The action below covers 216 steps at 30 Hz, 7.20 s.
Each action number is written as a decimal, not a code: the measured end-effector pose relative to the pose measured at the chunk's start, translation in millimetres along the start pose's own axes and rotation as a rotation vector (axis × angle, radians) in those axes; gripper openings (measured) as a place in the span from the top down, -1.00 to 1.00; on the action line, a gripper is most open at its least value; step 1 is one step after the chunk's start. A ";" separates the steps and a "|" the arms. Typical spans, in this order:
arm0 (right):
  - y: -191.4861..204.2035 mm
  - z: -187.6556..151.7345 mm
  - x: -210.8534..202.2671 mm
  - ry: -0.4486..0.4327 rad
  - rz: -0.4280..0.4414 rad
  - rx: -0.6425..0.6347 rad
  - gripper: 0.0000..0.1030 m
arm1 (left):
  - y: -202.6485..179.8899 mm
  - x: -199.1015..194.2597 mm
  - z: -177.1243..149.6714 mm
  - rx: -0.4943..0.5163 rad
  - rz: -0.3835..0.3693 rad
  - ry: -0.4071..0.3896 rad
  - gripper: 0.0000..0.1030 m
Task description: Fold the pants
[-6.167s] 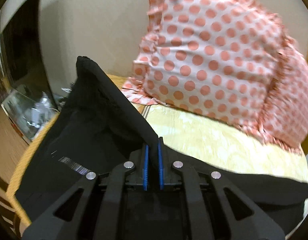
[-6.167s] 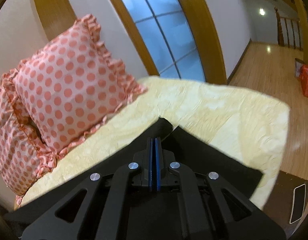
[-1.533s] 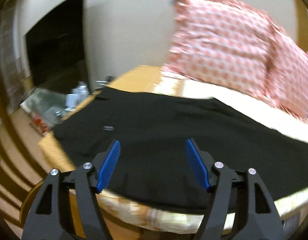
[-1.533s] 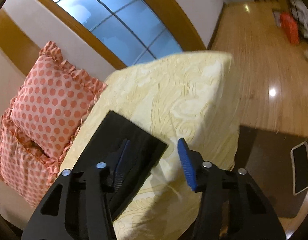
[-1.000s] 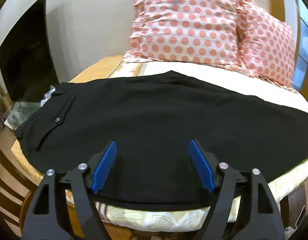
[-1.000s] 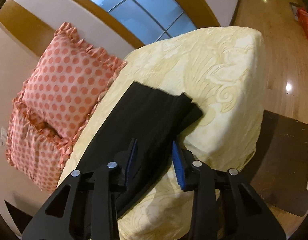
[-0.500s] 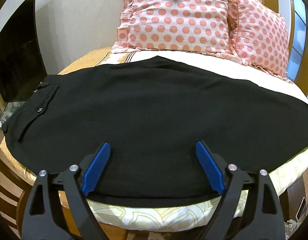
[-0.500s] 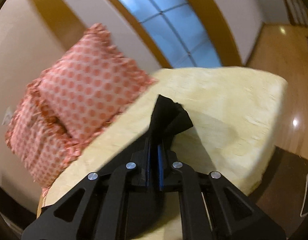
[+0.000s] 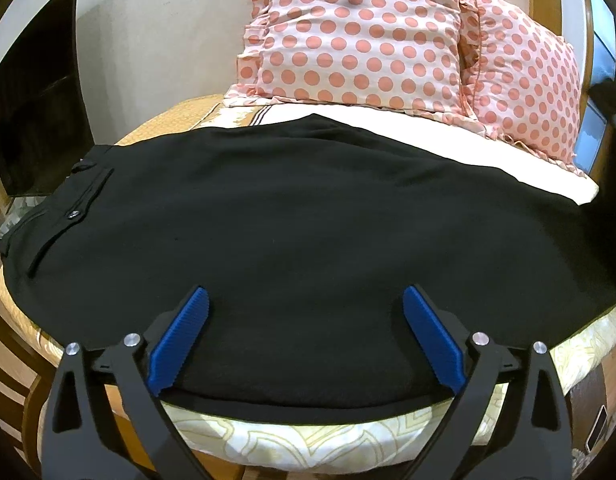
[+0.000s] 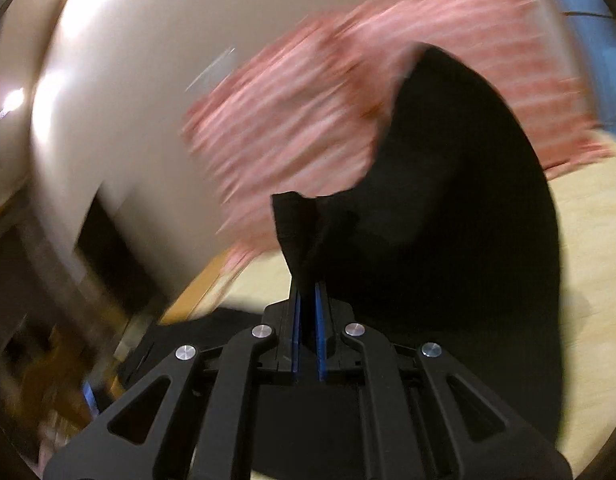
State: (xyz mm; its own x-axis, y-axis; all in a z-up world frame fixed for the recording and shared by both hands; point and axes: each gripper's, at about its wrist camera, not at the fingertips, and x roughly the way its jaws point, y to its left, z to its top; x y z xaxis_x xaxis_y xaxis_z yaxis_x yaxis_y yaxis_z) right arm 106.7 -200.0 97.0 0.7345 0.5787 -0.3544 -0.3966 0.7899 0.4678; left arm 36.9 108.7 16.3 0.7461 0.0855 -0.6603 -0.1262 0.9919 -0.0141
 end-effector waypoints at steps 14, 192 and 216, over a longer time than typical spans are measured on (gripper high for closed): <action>47.2 -88.0 92.1 0.341 0.062 -0.107 0.88 | 3.9 -0.6 0.7 -0.029 -0.029 -0.010 -0.92; -93.0 17.5 23.4 0.300 -0.075 -0.014 0.78 | -131.3 -13.0 21.4 0.285 -0.093 -0.069 -0.87; -12.7 -55.2 -6.9 0.227 -0.364 -0.411 -0.15 | -154.4 9.0 17.8 0.310 -0.124 -0.013 -0.95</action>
State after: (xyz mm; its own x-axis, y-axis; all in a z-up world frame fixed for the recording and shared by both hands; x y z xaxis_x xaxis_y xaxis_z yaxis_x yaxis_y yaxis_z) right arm 76.2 -202.8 48.8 0.7450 0.2486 -0.6190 -0.3553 0.9333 -0.0528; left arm 74.8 -42.0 25.9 0.7517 -0.0385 -0.6583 0.1693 0.9761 0.1362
